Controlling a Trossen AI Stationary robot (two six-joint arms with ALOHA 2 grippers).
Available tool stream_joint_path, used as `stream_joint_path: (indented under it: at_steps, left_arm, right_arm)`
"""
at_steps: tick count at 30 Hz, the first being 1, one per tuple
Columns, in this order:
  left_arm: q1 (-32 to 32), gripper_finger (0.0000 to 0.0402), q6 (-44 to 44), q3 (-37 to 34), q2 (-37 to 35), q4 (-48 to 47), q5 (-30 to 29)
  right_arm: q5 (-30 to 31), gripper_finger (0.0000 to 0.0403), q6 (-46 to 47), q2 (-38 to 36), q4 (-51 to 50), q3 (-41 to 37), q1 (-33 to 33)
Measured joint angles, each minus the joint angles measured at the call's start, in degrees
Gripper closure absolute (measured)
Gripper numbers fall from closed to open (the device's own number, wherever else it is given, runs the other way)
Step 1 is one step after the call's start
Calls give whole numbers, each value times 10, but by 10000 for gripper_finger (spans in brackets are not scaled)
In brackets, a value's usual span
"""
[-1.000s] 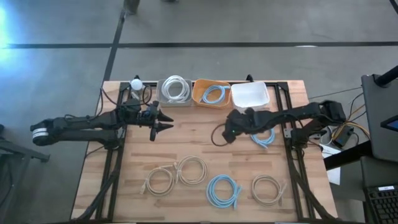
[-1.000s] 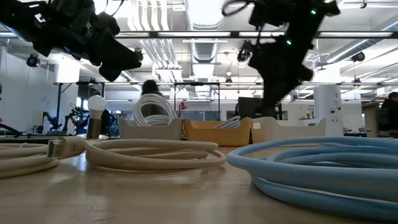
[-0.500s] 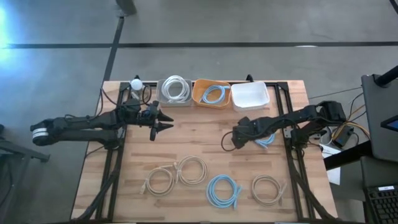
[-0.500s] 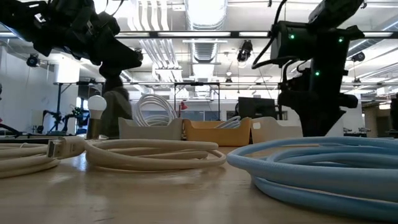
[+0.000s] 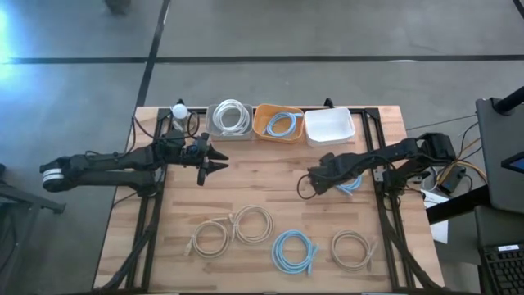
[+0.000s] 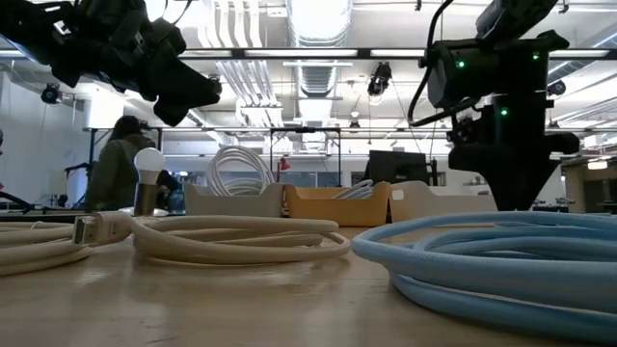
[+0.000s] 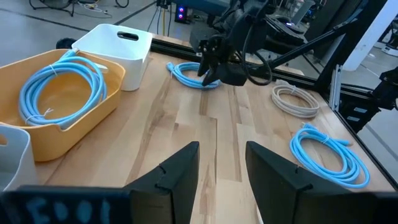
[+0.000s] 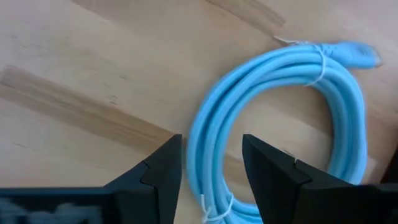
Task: Pick & Place USB Port
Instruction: Put the top blue charger cable into the orange bin
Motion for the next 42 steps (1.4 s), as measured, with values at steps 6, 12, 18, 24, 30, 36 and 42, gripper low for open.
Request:
stream_joint_path:
  at_steps: [6, 12, 18, 24, 30, 36, 42]
  left_arm:
    - [0, 245, 0, -2, 0, 1, 0]
    - [0, 245, 0, -11, 0, 0, 0]
    - [0, 245, 0, -11, 0, 4, 0]
    - [0, 245, 0, -11, 0, 14, 0]
    - [0, 245, 0, -11, 0, 24, 0]
    - [0, 245, 0, -11, 0, 24, 0]
    - [0, 245, 0, -11, 0, 23, 0]
  right_arm:
    - [-12, 221, 4, 0, 10, -4, 0]
    - [6, 220, 30, 0, 14, -26, 0]
    - [8, 241, 29, -3, 74, -72, 0]
    - [6, 320, 4, -1, 84, -66, 0]
    - [48, 374, -70, 1, 93, -3, 0]
    - [127, 368, -173, 2, 94, 97, 0]
    - [211, 367, -292, 2, 120, 193, -5]
